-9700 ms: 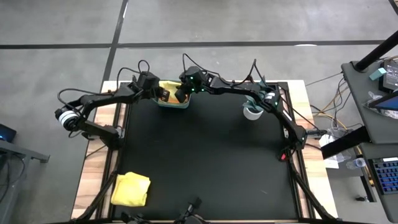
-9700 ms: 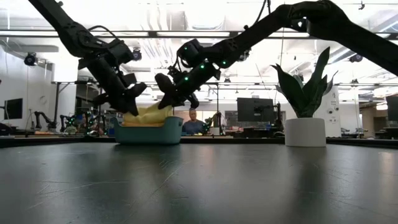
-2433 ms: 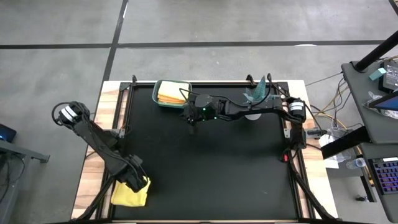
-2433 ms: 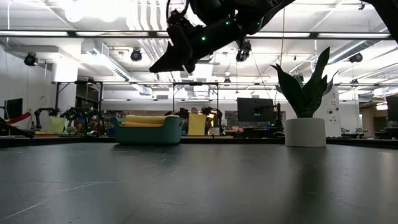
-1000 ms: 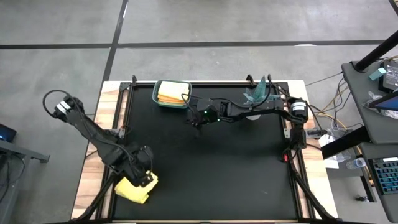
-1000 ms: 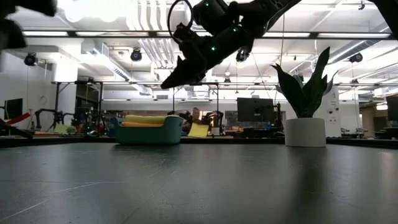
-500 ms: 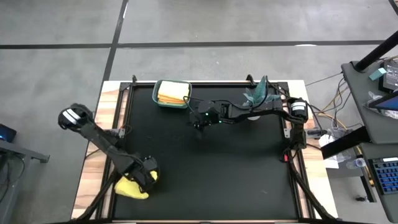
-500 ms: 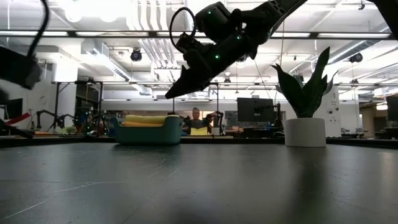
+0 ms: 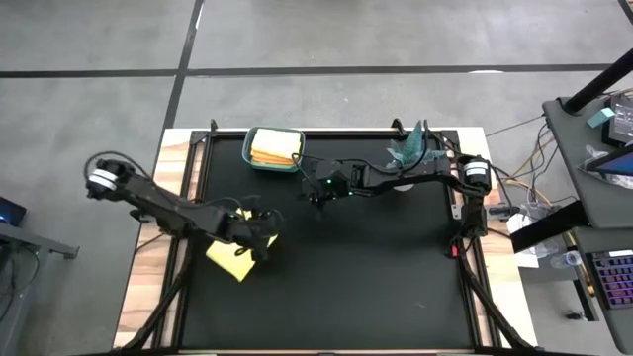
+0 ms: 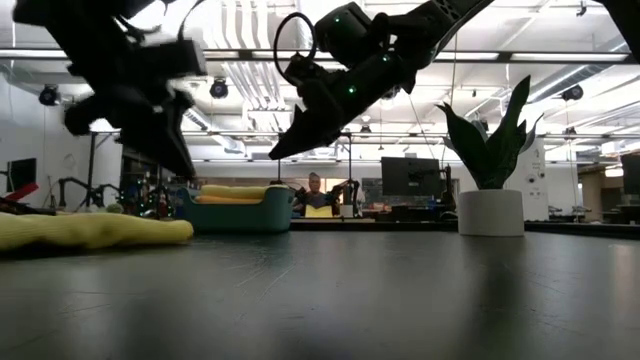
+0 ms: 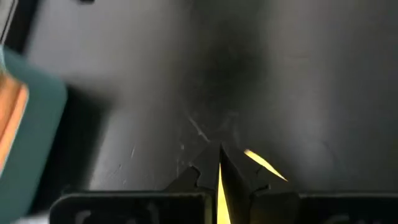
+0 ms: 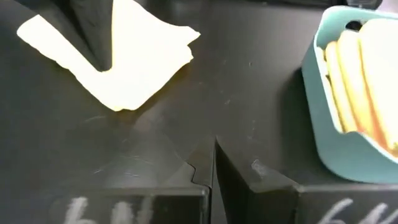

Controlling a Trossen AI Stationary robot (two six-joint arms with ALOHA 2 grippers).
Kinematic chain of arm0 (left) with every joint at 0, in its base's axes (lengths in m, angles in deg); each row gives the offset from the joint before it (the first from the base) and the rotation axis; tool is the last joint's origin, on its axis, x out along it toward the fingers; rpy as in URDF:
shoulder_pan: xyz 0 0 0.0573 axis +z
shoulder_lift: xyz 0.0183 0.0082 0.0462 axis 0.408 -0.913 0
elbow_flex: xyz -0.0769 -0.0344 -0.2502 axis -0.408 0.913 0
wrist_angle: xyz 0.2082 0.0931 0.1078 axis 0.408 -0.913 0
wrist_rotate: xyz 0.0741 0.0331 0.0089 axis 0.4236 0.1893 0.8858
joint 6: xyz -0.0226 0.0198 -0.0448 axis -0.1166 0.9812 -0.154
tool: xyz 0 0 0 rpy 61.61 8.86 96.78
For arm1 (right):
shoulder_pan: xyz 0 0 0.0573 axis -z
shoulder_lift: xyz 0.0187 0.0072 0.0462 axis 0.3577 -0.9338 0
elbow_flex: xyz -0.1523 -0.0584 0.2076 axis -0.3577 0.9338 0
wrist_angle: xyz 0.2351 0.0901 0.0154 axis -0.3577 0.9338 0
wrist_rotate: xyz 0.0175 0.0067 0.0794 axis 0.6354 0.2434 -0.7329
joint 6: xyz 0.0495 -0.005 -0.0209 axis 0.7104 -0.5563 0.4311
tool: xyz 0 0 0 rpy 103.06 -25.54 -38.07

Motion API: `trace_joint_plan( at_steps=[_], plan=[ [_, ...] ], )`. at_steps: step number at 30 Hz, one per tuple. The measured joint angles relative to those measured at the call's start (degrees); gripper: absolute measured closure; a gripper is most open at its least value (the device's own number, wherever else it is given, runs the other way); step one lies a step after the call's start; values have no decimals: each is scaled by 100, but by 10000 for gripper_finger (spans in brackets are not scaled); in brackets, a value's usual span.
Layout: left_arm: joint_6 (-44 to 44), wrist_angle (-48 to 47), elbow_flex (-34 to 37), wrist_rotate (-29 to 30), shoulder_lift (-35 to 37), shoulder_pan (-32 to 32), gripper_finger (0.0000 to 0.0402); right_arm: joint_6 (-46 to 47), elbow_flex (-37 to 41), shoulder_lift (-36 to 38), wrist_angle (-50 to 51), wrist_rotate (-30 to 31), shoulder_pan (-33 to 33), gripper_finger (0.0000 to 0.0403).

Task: Fold microfiber towels
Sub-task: Fold the yellow microfiber cloth

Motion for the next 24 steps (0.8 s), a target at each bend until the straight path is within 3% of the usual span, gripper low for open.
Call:
trace_joint_plan(
  at_steps=[4,10,19,24],
  plan=[
    [436,-39,18,-211,605,-67,401,406,0,-127,-73,-23,-49,381],
    [497,-120,47,-168,1820,-149,401,804,-216,-548,-756,-152,-244,313],
    [1841,29,328,1704,3364,-138,401,578,-1599,-1619,-908,-154,-399,230],
    [2779,975,561,2262,3991,-138,401,585,-2696,-2318,-629,-154,-399,213]
  ],
)
